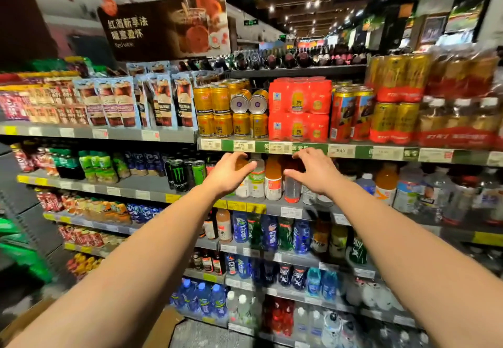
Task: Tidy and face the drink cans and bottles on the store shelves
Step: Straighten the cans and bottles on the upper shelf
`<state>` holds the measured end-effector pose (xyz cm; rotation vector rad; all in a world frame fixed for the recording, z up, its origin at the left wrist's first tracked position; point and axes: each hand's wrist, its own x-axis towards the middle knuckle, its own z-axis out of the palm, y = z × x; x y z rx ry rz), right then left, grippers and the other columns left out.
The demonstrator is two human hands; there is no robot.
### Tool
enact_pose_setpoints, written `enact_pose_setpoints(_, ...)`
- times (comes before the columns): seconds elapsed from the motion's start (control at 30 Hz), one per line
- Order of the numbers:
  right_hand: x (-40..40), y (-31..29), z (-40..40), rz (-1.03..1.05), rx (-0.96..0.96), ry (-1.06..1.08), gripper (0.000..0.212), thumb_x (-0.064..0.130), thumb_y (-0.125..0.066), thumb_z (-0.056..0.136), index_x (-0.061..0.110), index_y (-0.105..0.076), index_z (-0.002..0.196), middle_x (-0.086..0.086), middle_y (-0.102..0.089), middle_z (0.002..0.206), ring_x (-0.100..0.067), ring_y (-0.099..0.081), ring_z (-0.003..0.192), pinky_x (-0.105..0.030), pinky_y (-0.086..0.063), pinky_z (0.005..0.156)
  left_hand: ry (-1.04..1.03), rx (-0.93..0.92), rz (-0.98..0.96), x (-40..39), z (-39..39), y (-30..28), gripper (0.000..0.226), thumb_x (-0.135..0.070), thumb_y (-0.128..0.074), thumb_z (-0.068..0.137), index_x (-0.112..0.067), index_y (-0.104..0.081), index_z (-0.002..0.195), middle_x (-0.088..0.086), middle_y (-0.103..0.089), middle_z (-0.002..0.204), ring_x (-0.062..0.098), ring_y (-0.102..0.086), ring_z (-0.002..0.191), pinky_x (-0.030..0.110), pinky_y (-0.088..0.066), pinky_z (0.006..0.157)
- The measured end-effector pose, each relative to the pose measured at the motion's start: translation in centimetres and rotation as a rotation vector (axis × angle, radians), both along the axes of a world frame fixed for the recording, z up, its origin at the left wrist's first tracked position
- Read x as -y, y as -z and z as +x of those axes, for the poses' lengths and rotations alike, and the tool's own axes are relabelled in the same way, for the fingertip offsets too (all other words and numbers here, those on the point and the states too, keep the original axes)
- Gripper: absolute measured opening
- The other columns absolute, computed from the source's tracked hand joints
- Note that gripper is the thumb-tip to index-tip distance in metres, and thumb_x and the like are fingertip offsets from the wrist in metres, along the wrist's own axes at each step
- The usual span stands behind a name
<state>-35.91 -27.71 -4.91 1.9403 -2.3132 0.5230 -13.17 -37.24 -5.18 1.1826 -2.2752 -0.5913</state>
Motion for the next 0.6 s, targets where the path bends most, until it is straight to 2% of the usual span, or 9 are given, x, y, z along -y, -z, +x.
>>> enact_pose_setpoints(0.17, 4.1, 1.3, 0.0, -0.003, 0.044, -0.076, 0.065, 0.06, -0.053, 0.093, 0.018, -0.046, 0.143, -0.011, -0.047, 0.144, -0.029, -0.037, 0.135, -0.044, -0.035, 0.11, -0.037, -0.013, 0.005, 3.6, -0.4, 1.3, 0.057, -0.058, -0.052, 0.096, -0.019, -0.052, 0.138, 0.009, -0.052, 0.133, 0.024, -0.054, 0.122, 0.031, -0.041, 0.1)
enact_pose_setpoints(0.37, 8.6, 3.3, 1.8, 0.0, 0.053, -0.146, 0.065, 0.058, -0.053, 0.094, 0.016, -0.046, 0.143, -0.009, -0.045, 0.145, -0.027, -0.035, 0.137, -0.043, -0.033, 0.111, -0.088, -0.002, 0.024, 8.0, 1.6, 5.6, 0.056, -0.056, -0.053, 0.096, -0.019, -0.052, 0.137, 0.01, -0.055, 0.131, 0.025, -0.056, 0.117, 0.037, -0.045, 0.096)
enact_pose_setpoints(0.5, 12.5, 5.0, 3.8, 0.02, 0.063, -0.17, 0.066, 0.059, -0.054, 0.093, 0.016, -0.047, 0.142, -0.007, -0.047, 0.145, -0.027, -0.038, 0.135, -0.043, -0.035, 0.111, -0.086, -0.052, 0.049, 11.7, 3.8, 7.9, 0.059, -0.055, -0.059, 0.093, -0.016, -0.053, 0.137, 0.006, -0.055, 0.137, 0.022, -0.053, 0.126, 0.036, -0.042, 0.106)
enact_pose_setpoints(0.6, 15.9, 6.1, 5.8, 0.011, 0.1, -0.182, 0.063, 0.055, -0.056, 0.093, 0.016, -0.048, 0.141, -0.007, -0.049, 0.142, -0.027, -0.039, 0.134, -0.042, -0.035, 0.11, -0.099, -0.056, 0.067, 14.8, 5.8, 9.5, 0.05, -0.046, -0.061, 0.095, -0.016, -0.054, 0.135, 0.0, -0.053, 0.129, 0.014, -0.051, 0.116, 0.027, -0.038, 0.095)
